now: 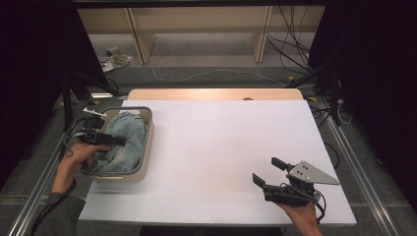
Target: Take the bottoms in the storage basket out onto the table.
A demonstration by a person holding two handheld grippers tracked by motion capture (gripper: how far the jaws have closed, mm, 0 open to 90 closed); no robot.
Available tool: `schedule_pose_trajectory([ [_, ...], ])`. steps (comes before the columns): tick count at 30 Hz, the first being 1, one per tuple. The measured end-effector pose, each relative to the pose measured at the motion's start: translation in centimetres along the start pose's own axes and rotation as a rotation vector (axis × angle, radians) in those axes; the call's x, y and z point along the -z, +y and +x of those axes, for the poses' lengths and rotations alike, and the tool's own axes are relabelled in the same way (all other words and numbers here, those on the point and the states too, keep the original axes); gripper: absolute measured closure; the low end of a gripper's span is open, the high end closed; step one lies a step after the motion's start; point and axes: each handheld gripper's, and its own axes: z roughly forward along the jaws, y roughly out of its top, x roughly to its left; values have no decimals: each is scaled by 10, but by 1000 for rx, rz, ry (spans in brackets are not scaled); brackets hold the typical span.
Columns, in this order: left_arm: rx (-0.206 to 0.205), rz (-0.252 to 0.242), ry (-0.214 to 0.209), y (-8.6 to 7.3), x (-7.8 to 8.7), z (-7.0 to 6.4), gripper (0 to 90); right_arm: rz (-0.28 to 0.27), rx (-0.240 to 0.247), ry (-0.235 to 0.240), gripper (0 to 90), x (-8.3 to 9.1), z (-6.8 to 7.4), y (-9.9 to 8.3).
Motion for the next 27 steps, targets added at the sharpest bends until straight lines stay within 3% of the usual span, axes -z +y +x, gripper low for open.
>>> schedule_pose_trajectory([
  [15, 23, -114, -54, 5, 25, -1, 581, -3, -2, 0, 183, 0, 0, 0],
  [27, 37, -202, -67, 10, 44, -5, 579, -1, -3, 1, 183, 0, -1, 0],
])
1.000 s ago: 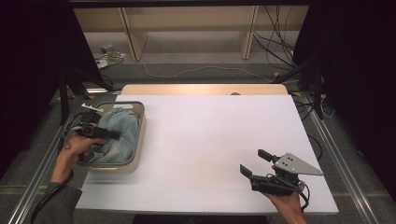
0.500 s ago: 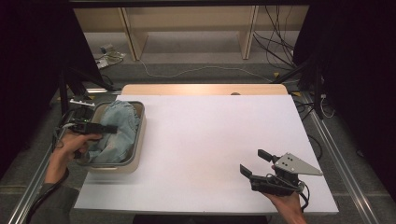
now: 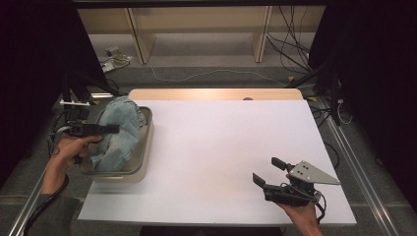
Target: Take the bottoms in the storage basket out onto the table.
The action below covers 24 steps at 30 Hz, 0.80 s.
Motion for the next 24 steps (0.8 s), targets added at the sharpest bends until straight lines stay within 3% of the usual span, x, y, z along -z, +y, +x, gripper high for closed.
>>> schedule_pose_trajectory([
  [10, 19, -73, -25, 4, 9, -3, 578, -2, 0, 0, 184, 0, 0, 0],
  [18, 47, -167, -81, 9, 21, -10, 576, -2, 1, -1, 184, 0, 0, 0],
  [24, 55, -191, -100, 11, 25, -13, 575, -1, 1, -1, 184, 0, 0, 0],
])
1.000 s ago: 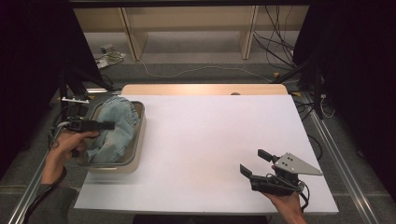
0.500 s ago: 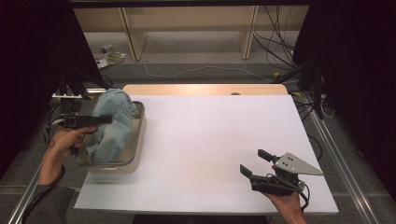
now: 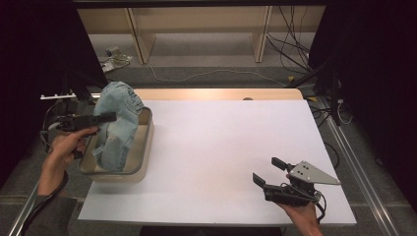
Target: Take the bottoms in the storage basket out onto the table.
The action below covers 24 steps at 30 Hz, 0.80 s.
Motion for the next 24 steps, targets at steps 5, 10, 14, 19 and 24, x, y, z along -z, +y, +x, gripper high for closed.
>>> schedule_pose_trajectory([
  [5, 11, -22, -18, 1, 2, -2, 574, -1, 0, 0, 184, 0, 0, 0],
  [10, 21, -57, -66, 4, 5, -8, 574, 1, 1, 0, 184, 0, 0, 0],
  [14, 17, -70, -96, 6, 6, -14, 574, 0, 1, 0, 184, 0, 0, 0],
  [19, 9, -81, -121, 7, 5, -22, 573, 0, 1, 0, 184, 0, 0, 0],
  [24, 14, -93, -142, 8, 3, -26, 573, -1, 0, 0, 184, 0, 0, 0],
])
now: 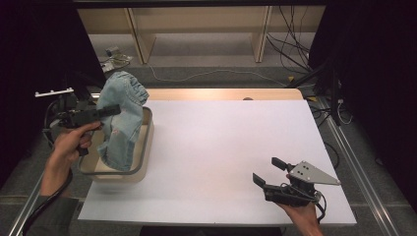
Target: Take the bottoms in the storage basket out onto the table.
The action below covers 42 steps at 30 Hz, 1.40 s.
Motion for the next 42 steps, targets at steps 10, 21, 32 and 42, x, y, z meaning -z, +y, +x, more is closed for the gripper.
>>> schedule_pose_trajectory([
  [10, -11, -22, -39, 0, -5, -12, 573, 1, 0, 0, 184, 0, 0, 0],
  [21, -17, -41, -70, -1, -12, -22, 573, 1, 0, 0, 184, 0, 0, 0],
  [32, -23, -30, -98, -5, -25, -34, 572, 2, 1, 1, 184, 0, 0, 0],
  [42, -43, -3, -109, -11, -40, -44, 571, 1, 1, 3, 184, -1, 0, 0],
])
